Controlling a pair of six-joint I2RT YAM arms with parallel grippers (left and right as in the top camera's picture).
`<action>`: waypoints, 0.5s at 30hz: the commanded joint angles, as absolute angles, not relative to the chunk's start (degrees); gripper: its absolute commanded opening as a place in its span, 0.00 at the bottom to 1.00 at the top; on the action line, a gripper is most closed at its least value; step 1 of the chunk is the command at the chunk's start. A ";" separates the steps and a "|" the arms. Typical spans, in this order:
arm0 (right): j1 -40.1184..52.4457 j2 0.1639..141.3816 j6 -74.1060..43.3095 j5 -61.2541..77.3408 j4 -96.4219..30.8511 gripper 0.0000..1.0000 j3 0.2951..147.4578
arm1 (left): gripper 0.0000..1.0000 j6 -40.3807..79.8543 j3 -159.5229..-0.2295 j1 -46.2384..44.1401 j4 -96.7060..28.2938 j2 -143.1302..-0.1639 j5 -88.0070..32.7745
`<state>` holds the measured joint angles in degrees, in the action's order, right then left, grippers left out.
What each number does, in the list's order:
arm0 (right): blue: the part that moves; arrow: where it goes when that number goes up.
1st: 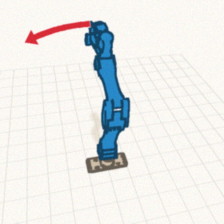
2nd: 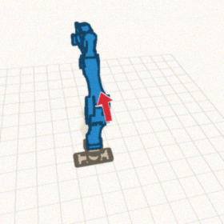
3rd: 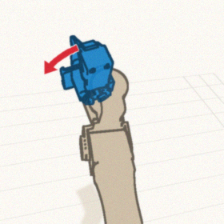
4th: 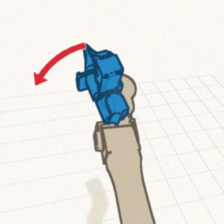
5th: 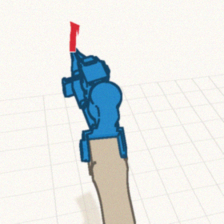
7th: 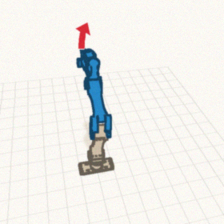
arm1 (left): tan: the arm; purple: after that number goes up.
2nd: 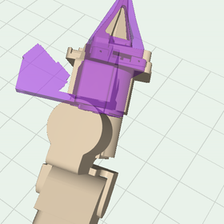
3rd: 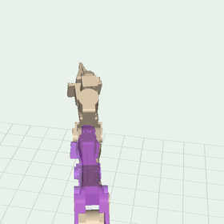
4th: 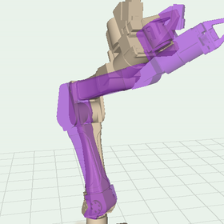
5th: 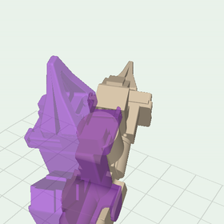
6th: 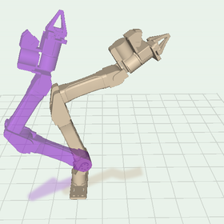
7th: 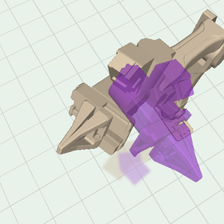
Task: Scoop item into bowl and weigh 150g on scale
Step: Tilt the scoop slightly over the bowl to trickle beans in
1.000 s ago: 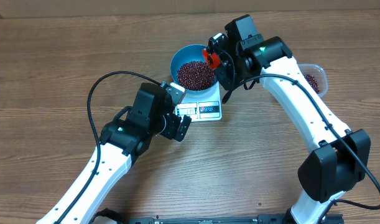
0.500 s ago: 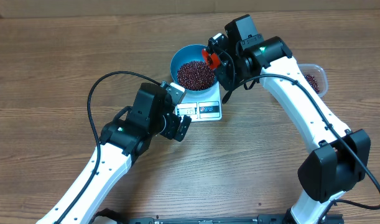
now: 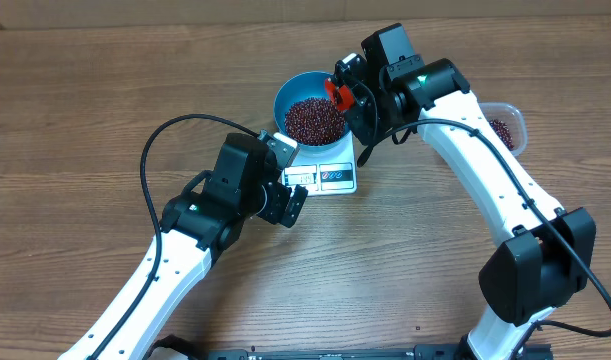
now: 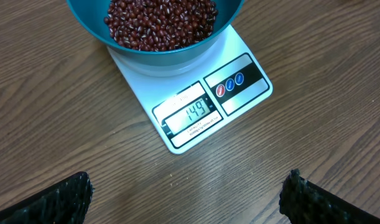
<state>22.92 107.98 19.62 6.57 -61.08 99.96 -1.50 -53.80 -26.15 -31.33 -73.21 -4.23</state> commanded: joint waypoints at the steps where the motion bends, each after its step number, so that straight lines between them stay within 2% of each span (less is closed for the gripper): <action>1: 23.20 108.14 20.05 5.98 -60.64 0.04 101.71 | 0.99 -1.74 -53.60 -25.91 -31.27 -73.49 -3.88; 15: 23.51 108.14 21.52 2.20 -60.23 0.04 101.71 | 0.99 -1.74 -53.60 -25.91 -31.27 -73.49 -3.88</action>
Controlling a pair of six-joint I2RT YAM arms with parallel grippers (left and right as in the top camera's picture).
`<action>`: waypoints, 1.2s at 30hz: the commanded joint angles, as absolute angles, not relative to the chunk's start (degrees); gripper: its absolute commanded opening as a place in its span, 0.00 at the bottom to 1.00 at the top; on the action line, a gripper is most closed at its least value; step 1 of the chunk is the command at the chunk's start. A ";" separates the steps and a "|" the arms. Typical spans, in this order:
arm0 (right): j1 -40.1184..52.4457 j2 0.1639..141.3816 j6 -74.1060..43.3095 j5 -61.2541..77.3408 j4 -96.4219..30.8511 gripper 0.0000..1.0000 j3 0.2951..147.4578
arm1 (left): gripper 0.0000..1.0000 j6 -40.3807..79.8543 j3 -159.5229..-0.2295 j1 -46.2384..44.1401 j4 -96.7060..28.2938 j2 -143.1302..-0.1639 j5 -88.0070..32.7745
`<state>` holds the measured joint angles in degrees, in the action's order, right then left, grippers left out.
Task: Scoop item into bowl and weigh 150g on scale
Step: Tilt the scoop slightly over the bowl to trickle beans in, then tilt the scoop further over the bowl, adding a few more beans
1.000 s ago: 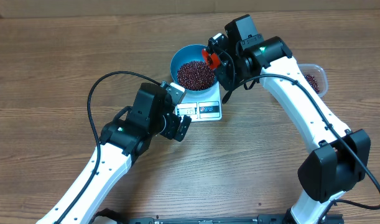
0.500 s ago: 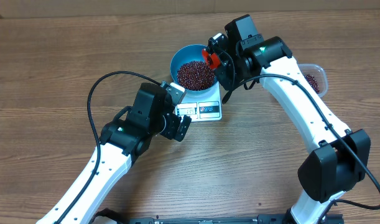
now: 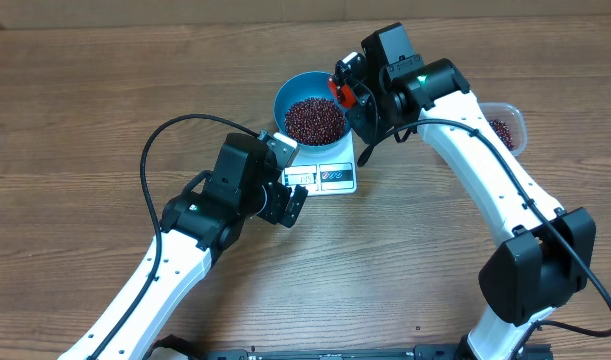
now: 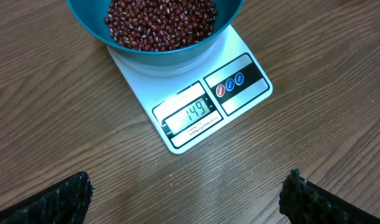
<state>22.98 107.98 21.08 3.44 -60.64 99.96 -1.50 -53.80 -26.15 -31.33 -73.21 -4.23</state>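
Note:
A teal bowl heaped with red beans stands on the white scale. The scale's display reads 149. At the bowl's right rim my right gripper is shut on a red scoop. My left gripper hangs open over bare table just in front of the scale, and only its two dark fingertips show. The same left gripper lies at the scale's front left corner in the overhead view.
A clear plastic container holding more red beans sits at the right, partly behind my right arm. The wooden table stretches out around the scale. A black cable loops over my left arm.
The red scoop in my right gripper sits a touch higher at the bowl's right rim. The scale reads 149 as before, and my left arm has not moved.

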 commanded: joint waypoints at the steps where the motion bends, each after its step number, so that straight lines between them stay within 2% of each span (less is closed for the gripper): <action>1: 23.51 108.14 21.54 2.20 -60.23 0.04 101.71 | 1.00 -1.74 -53.60 -25.91 -31.27 -73.49 -3.86; 10: 23.51 108.14 22.39 3.20 -59.83 0.04 101.71 | 0.99 -1.74 -53.60 -25.91 -31.27 -73.49 -3.88; 19: 23.51 108.14 20.80 12.78 -60.10 0.04 101.71 | 0.99 -1.74 -53.60 -25.91 -31.29 -73.49 -3.88; 36: 23.51 108.14 19.31 13.17 -60.29 0.04 101.71 | 1.00 -1.74 -53.60 -25.91 -31.27 -73.49 -3.88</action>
